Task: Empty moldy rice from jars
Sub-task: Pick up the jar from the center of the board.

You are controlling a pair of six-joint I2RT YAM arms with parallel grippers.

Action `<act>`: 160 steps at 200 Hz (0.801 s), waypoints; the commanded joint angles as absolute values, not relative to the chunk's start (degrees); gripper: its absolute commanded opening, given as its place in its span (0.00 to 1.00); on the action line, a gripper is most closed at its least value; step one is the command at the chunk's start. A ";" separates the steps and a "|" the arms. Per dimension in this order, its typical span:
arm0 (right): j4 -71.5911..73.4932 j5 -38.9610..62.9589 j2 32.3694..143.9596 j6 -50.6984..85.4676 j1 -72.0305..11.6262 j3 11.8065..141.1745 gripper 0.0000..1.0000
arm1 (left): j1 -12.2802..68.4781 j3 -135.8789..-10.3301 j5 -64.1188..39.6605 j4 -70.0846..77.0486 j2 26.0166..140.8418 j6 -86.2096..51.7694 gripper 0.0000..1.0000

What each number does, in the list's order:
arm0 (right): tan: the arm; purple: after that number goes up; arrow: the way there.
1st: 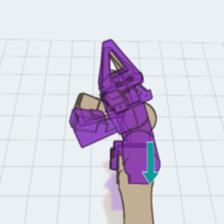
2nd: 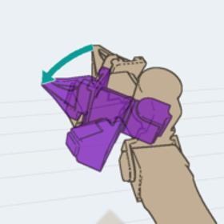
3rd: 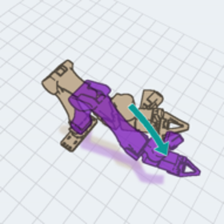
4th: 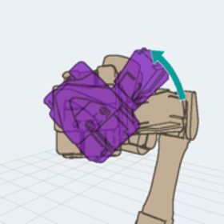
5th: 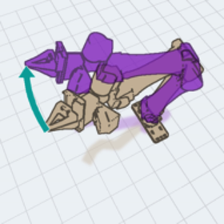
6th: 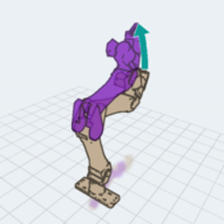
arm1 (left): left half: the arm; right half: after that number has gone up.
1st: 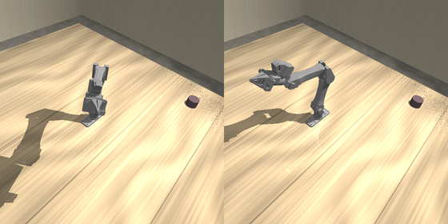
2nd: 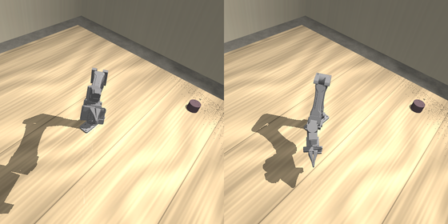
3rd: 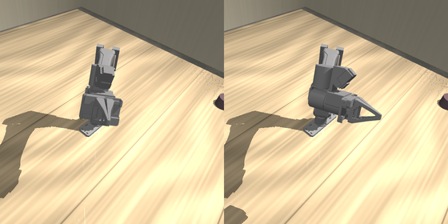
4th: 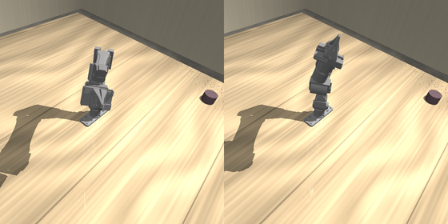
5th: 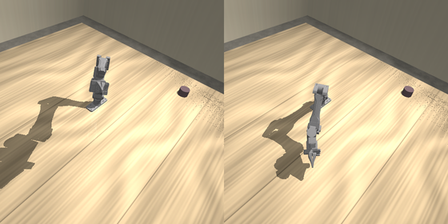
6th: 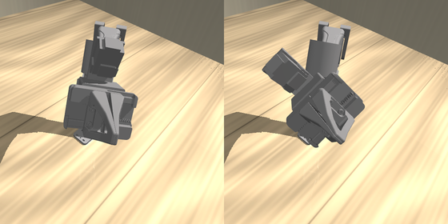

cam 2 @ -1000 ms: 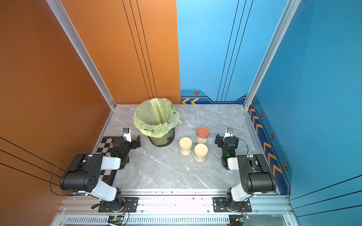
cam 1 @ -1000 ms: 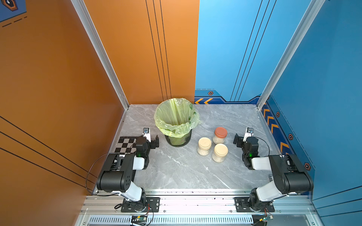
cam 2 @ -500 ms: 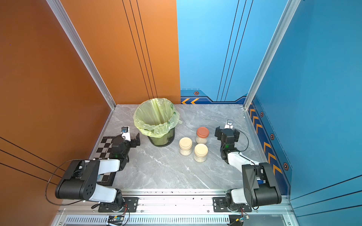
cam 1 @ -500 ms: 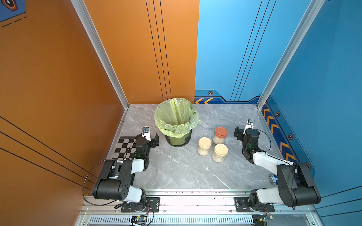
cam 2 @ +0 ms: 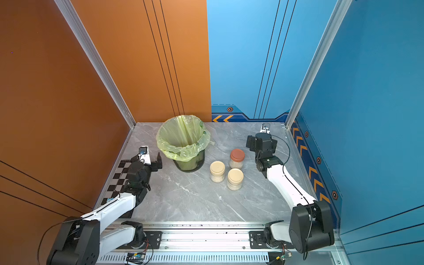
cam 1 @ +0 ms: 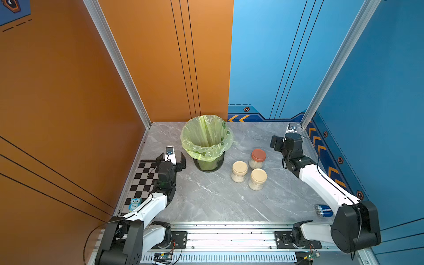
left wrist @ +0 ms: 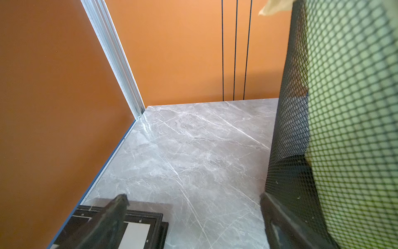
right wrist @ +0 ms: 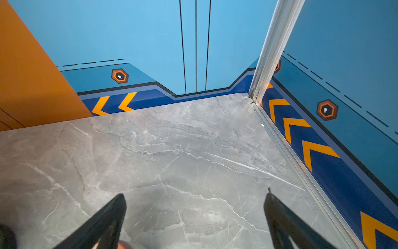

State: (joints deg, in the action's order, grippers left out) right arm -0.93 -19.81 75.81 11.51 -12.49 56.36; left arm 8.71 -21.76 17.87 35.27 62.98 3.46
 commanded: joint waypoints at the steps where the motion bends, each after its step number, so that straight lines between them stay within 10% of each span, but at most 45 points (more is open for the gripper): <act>1: -15.78 -20.74 77.24 14.65 -14.97 61.39 1.00 | 10.01 -25.54 20.66 19.63 59.22 2.28 0.98; 160: -56.05 -18.80 83.95 30.97 -26.19 81.66 1.00 | 32.96 -50.62 14.36 -38.95 46.48 -12.09 0.98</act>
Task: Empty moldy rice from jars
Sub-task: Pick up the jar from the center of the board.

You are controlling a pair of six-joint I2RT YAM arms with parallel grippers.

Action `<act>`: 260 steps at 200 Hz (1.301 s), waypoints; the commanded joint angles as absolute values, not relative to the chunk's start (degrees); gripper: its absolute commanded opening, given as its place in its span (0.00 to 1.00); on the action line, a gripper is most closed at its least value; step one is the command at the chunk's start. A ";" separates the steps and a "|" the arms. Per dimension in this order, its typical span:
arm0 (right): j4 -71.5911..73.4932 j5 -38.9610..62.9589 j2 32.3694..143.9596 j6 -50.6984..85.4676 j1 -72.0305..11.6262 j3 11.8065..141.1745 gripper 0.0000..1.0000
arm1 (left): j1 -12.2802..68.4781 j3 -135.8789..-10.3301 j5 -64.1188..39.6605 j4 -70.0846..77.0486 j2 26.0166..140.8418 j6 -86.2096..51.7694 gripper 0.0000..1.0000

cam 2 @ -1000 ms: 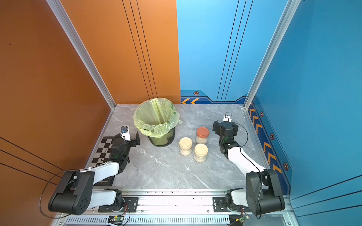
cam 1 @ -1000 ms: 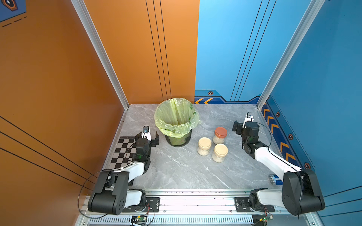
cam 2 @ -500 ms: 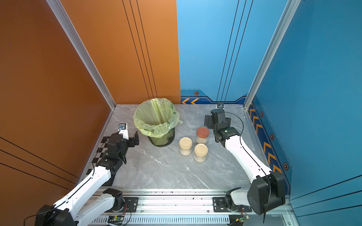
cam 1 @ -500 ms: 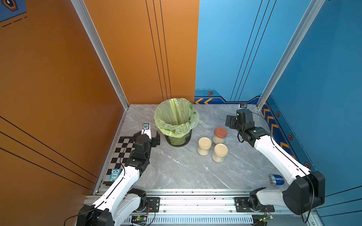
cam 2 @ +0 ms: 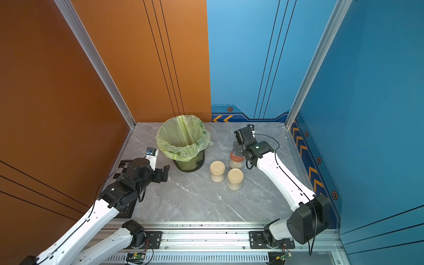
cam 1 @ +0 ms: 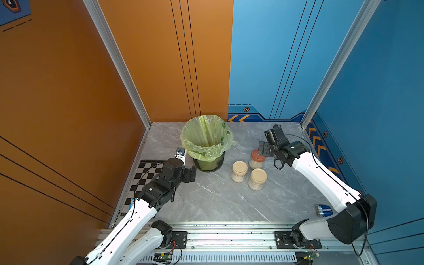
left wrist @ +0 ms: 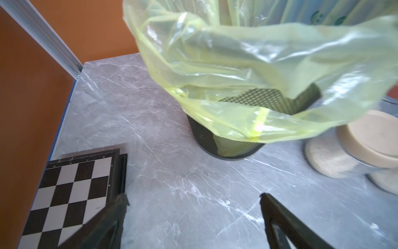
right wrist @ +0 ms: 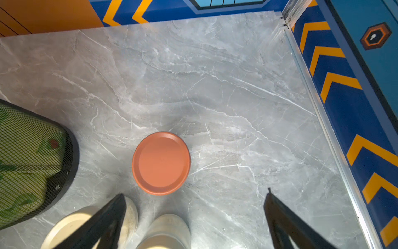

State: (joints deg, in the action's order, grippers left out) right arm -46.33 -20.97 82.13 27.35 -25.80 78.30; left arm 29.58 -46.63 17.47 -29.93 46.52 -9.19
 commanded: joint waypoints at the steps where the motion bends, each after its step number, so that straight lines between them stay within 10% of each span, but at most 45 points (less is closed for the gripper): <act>1: -56.28 -18.63 84.03 31.04 -26.19 81.78 1.00 | 33.18 -50.75 14.26 -39.12 46.57 -12.15 0.98; 116: -70.36 -7.31 99.43 28.47 -25.62 98.52 1.00 | 56.99 -67.42 10.19 -45.62 66.05 -11.59 0.98; 260: -73.41 -1.90 117.71 25.41 -19.53 111.64 1.00 | 55.64 -74.62 6.90 -45.61 76.94 -6.20 0.98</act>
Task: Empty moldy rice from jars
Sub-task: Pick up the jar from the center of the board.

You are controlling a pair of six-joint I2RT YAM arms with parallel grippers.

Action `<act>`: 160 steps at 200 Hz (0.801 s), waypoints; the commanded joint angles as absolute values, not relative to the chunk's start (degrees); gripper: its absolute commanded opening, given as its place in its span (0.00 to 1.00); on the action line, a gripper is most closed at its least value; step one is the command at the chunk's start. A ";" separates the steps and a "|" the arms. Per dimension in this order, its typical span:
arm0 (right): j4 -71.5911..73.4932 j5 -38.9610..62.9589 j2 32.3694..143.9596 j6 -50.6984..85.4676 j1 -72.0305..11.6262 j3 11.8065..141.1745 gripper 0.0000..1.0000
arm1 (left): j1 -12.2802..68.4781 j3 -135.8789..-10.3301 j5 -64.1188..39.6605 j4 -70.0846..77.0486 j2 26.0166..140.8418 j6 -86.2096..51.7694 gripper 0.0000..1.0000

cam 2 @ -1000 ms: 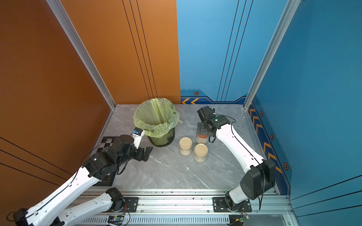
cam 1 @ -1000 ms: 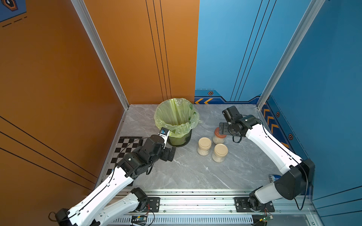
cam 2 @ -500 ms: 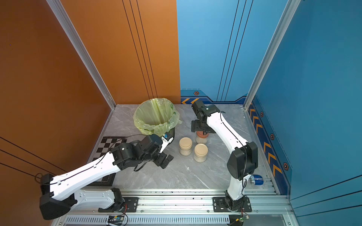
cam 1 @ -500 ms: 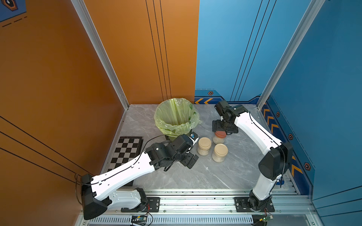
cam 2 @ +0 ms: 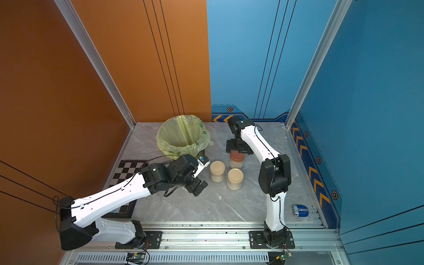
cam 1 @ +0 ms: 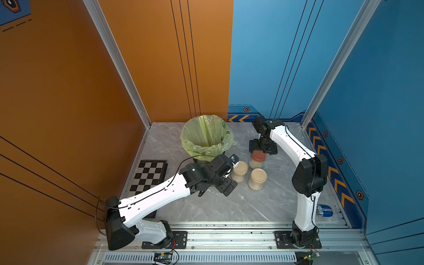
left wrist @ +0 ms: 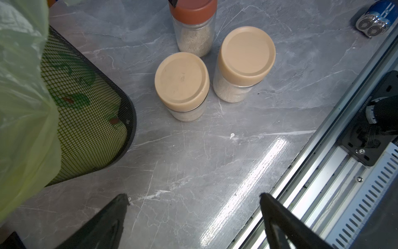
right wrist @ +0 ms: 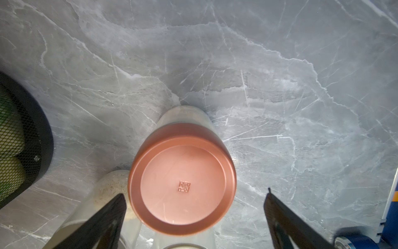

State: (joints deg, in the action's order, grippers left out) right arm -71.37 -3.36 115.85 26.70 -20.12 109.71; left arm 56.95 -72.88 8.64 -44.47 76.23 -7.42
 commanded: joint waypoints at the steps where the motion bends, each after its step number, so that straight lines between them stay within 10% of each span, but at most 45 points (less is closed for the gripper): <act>1: -73.40 -1.83 117.74 25.41 -19.56 111.67 1.00 | 55.55 -74.62 6.83 -45.61 76.97 -6.22 0.98; 160: -70.58 -2.14 126.40 28.01 -20.23 112.94 1.00 | 50.75 -76.33 1.86 -46.51 82.99 -8.51 0.98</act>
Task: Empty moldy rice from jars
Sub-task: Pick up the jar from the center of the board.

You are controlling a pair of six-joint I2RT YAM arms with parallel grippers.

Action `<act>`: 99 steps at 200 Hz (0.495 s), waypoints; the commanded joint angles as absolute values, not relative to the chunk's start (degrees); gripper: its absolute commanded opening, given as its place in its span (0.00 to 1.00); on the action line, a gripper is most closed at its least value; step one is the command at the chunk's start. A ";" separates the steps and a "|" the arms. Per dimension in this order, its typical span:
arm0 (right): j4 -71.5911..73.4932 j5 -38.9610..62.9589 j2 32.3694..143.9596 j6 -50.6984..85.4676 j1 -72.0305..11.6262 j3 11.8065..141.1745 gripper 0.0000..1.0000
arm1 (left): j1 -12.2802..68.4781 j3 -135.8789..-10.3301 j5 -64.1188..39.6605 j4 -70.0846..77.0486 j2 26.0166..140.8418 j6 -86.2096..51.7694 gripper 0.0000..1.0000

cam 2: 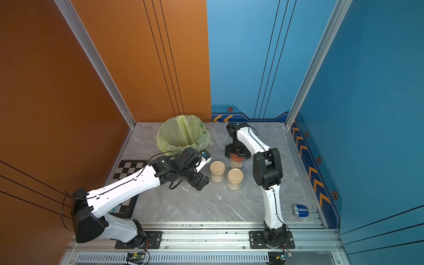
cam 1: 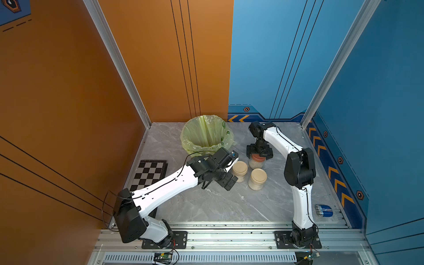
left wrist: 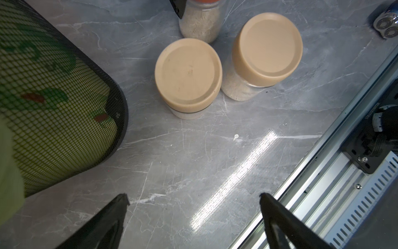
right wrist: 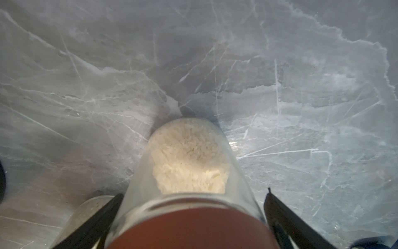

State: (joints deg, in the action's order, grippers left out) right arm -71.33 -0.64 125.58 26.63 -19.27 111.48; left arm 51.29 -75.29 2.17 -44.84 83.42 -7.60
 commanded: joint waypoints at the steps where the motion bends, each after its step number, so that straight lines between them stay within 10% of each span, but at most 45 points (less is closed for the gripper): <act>1: -70.58 -2.21 126.39 28.02 -20.27 112.98 1.00 | 50.73 -76.35 1.94 -46.50 82.98 -8.47 0.98; 99: -69.00 -5.93 125.86 31.37 -21.84 109.98 1.00 | 46.81 -79.62 2.86 -46.50 83.75 -5.47 0.98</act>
